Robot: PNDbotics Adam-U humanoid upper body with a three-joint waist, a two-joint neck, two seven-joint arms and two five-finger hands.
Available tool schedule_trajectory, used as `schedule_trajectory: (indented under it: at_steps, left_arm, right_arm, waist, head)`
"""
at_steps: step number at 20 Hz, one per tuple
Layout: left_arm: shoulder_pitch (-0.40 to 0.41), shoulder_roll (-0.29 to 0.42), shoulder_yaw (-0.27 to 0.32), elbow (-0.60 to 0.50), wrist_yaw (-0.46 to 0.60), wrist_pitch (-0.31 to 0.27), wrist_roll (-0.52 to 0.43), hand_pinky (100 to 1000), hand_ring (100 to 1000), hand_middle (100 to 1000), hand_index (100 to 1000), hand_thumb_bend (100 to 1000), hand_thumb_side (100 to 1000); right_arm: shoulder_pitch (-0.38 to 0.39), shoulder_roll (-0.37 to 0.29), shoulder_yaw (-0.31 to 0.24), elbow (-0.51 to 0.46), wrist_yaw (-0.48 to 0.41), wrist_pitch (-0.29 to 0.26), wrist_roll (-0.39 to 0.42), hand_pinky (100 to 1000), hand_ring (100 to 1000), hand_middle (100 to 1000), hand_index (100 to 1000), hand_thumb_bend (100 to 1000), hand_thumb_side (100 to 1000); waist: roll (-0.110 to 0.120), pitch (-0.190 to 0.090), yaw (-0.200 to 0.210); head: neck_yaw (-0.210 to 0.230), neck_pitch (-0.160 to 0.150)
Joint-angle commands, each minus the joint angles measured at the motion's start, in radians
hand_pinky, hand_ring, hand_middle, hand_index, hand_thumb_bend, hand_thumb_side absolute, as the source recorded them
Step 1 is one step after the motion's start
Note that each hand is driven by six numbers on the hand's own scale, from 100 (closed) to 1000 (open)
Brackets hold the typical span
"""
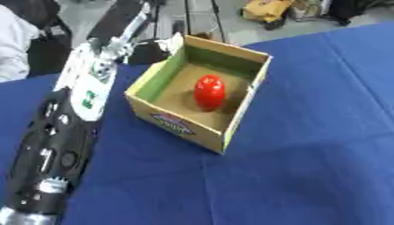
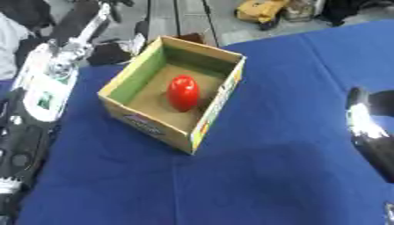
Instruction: Pick up objects on the table and place them in the box.
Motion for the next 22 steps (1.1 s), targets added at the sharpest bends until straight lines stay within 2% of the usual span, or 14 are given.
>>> schedule_trajectory:
  at_steps: [1,5,8,11,14,19,22]
  left_arm:
    - [0.041,0.057,0.012,-0.184,0.065,0.053,0.082,499,689,699,915,119,626]
    - [0.159,0.073,0.025,-0.361,0.148,0.1,0.156,457,651,662,887,116,707]
    - [0.233,0.068,0.033,-0.459,0.245,0.123,0.171,433,627,647,883,163,788]
    - [0.316,0.063,0.037,-0.534,0.332,0.128,0.172,419,616,637,885,138,840]
    - [0.398,0.046,0.04,-0.549,0.412,0.108,0.156,400,604,624,881,100,894]
    - [0.524,-0.014,0.063,-0.551,0.523,0.062,0.108,376,583,605,872,100,976]
    - [0.572,-0.057,0.079,-0.551,0.577,0.054,0.073,375,585,596,861,100,995]
  right_arm:
    - [-0.011,0.004,-0.014,-0.021,0.003,-0.002,-0.017,594,487,413,528,279,440]
    - [-0.01,0.01,-0.021,-0.021,0.008,-0.001,-0.032,592,487,413,528,276,444]
    - [-0.012,0.011,-0.023,-0.021,0.009,-0.002,-0.038,591,487,414,527,274,445]
    - [-0.014,0.011,-0.025,-0.021,0.01,-0.002,-0.042,590,486,414,527,274,446]
    - [-0.016,0.012,-0.027,-0.021,0.01,-0.001,-0.046,590,486,414,527,276,447]
    - [-0.019,0.013,-0.034,-0.021,0.014,0.001,-0.053,590,486,414,527,277,448]
    - [-0.02,0.015,-0.036,-0.021,0.015,0.003,-0.055,590,486,414,527,278,448]
  waist:
    - [-0.02,-0.03,0.018]
    - [-0.038,-0.035,0.062]
    - [-0.05,-0.038,0.085]
    - [-0.061,-0.04,0.104]
    - [-0.071,-0.038,0.122]
    - [-0.088,-0.032,0.153]
    - [-0.095,-0.031,0.165]
  head:
    - [-0.017,0.008]
    - [-0.032,0.014]
    - [-0.04,0.02]
    - [-0.049,0.024]
    - [-0.056,0.023]
    - [-0.057,0.014]
    - [-0.054,0.01]
